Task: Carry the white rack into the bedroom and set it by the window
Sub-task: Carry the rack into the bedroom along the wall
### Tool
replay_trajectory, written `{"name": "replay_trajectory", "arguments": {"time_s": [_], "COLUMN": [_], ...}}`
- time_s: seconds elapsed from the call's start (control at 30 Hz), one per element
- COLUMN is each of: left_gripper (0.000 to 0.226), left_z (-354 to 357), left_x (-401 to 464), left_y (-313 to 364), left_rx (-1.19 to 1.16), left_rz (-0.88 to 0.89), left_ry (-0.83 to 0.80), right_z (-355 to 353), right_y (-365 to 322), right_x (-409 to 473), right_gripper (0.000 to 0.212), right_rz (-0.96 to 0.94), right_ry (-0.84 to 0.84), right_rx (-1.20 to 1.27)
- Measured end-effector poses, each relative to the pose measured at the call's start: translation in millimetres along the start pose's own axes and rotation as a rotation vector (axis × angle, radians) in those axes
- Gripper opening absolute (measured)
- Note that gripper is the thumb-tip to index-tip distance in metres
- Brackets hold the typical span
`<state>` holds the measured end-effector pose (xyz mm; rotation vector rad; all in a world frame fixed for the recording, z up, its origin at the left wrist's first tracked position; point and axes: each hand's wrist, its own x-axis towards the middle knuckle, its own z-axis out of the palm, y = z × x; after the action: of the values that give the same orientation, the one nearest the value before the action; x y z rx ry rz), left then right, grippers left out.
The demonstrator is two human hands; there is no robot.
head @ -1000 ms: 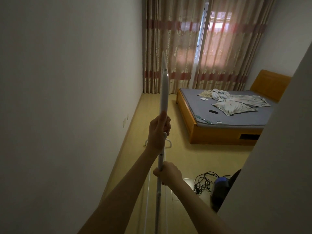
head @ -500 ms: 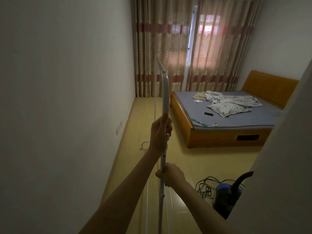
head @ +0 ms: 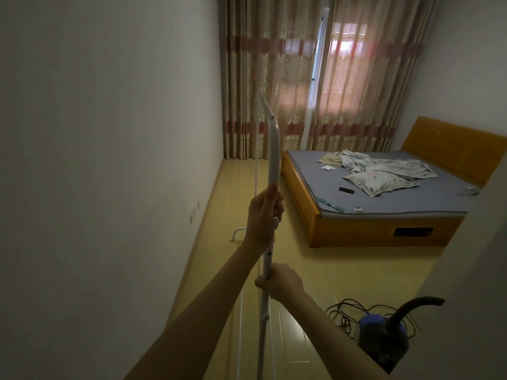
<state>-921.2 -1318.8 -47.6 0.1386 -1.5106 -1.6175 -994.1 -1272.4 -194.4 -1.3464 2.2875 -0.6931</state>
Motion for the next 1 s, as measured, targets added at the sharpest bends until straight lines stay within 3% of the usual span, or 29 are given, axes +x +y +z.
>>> {"name": "replay_trajectory", "arguments": {"time_s": [0.2, 0.43, 1.0], "left_gripper": [0.048, 0.036, 0.035], "left_z": [-4.2, -6.3, -31.4], "left_x": [31.8, 64.1, 153.7], "left_y": [-16.3, -33.2, -80.6], "left_rx": [0.023, 0.04, 0.038], "left_rz": [0.009, -0.009, 0.018], "left_ry": [0.014, 0.053, 0.043], "right_z": [-6.2, -10.5, -27.2], "right_y": [6.6, 17.4, 25.6], "right_x": [40.3, 78.1, 179.4], "right_gripper": [0.016, 0.018, 0.023], "right_rz": [0.009, -0.014, 0.01], "right_ry": [-0.027, -0.019, -0.019], "right_rx": [-0.017, -0.025, -0.014]}}
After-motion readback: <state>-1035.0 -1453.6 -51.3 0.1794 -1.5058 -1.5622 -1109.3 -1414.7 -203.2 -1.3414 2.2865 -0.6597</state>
